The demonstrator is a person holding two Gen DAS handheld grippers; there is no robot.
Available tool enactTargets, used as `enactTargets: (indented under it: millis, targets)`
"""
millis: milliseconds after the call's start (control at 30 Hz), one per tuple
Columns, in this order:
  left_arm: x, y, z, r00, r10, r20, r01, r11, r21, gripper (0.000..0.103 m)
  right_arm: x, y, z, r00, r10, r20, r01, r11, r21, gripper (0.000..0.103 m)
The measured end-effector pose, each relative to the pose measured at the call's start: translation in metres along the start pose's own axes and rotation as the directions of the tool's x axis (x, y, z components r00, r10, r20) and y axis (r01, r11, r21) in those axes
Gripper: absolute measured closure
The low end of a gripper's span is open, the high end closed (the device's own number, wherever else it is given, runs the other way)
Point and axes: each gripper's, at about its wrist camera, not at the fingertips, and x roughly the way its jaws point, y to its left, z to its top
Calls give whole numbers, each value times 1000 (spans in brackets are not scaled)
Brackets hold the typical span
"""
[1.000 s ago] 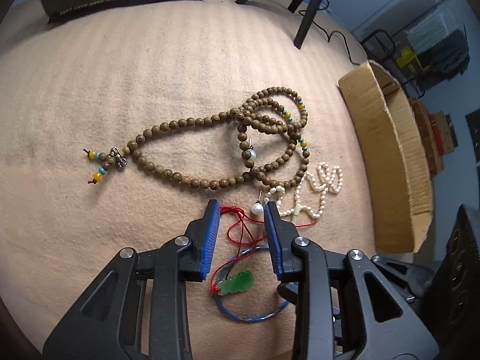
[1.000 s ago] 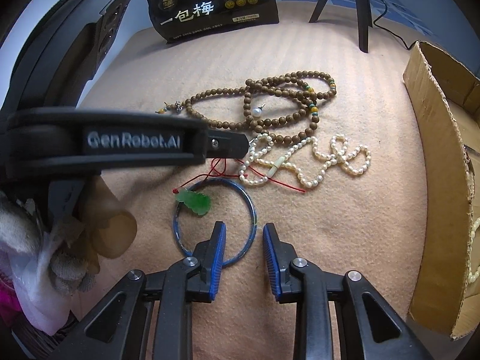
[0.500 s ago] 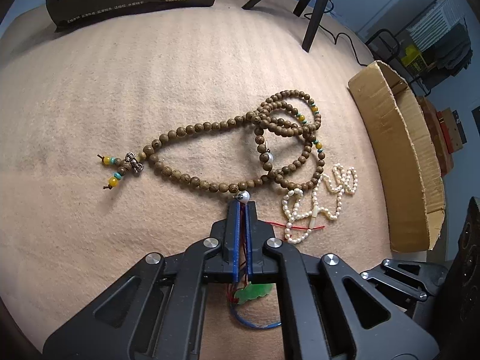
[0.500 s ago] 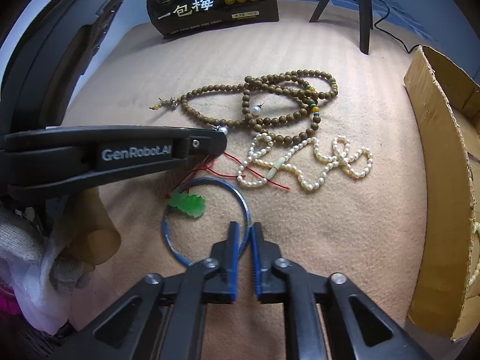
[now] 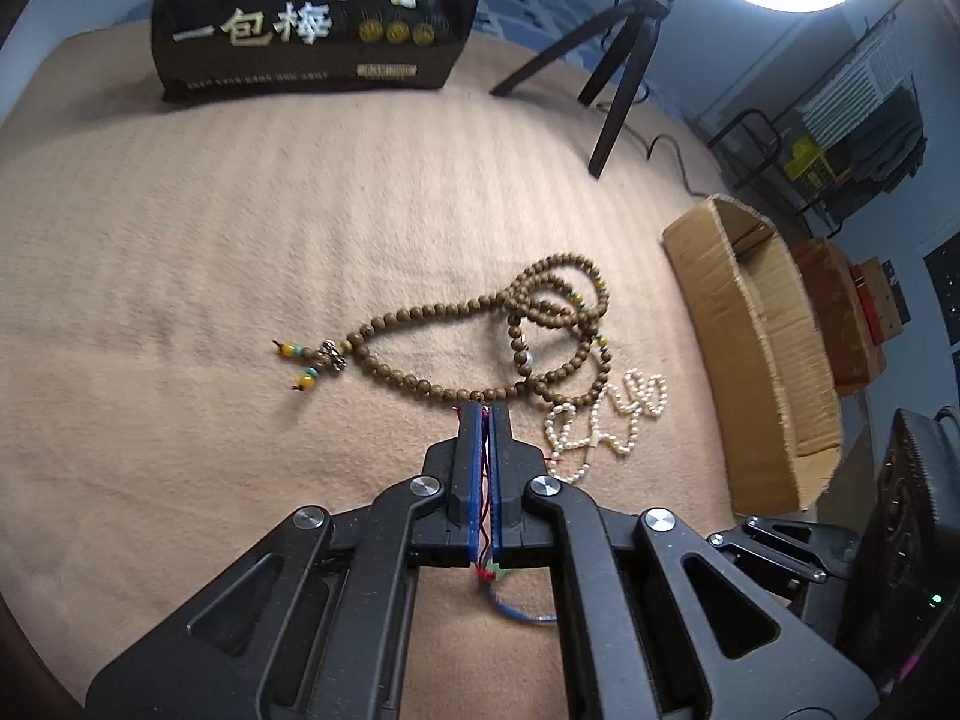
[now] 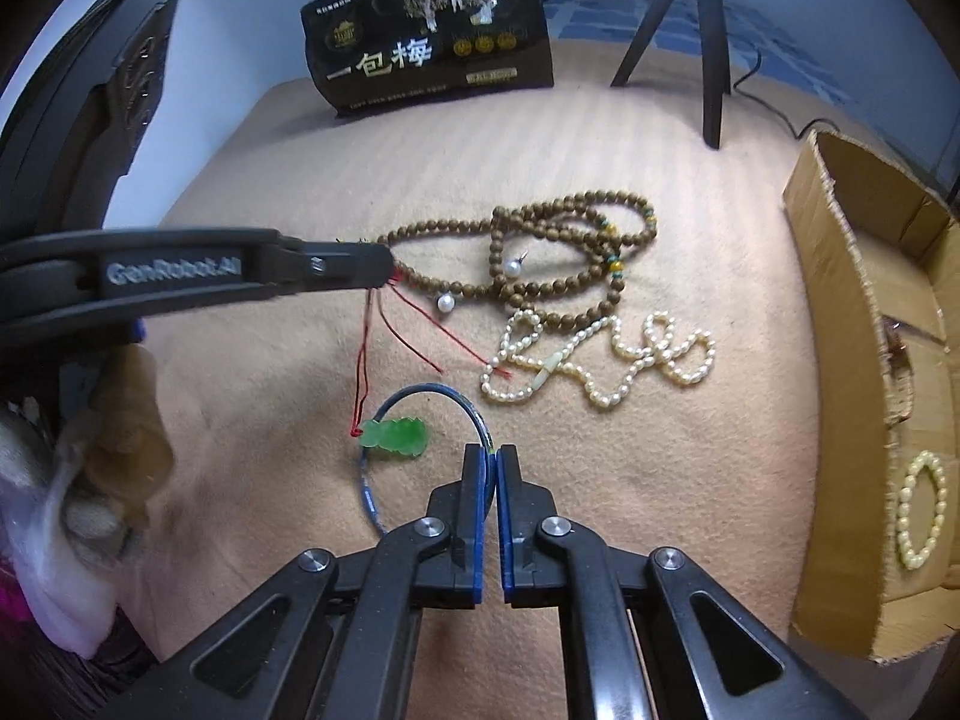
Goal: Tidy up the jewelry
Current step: 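Lift the pendant with the left gripper while the right carries the bangle over the box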
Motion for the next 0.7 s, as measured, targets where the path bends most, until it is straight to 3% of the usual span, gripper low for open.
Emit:
enactTargets:
  millis: [400,700]
  targets:
    - [-61,-16,6,988,-97,119,97,995,0,103,-22,1,-8,996,-73,45,74,997,-19,102]
    - [-77,-34,7,980,-128,153,124,992,35,103,-52,-6,-2,986,-108,127,110,994,-13,103]
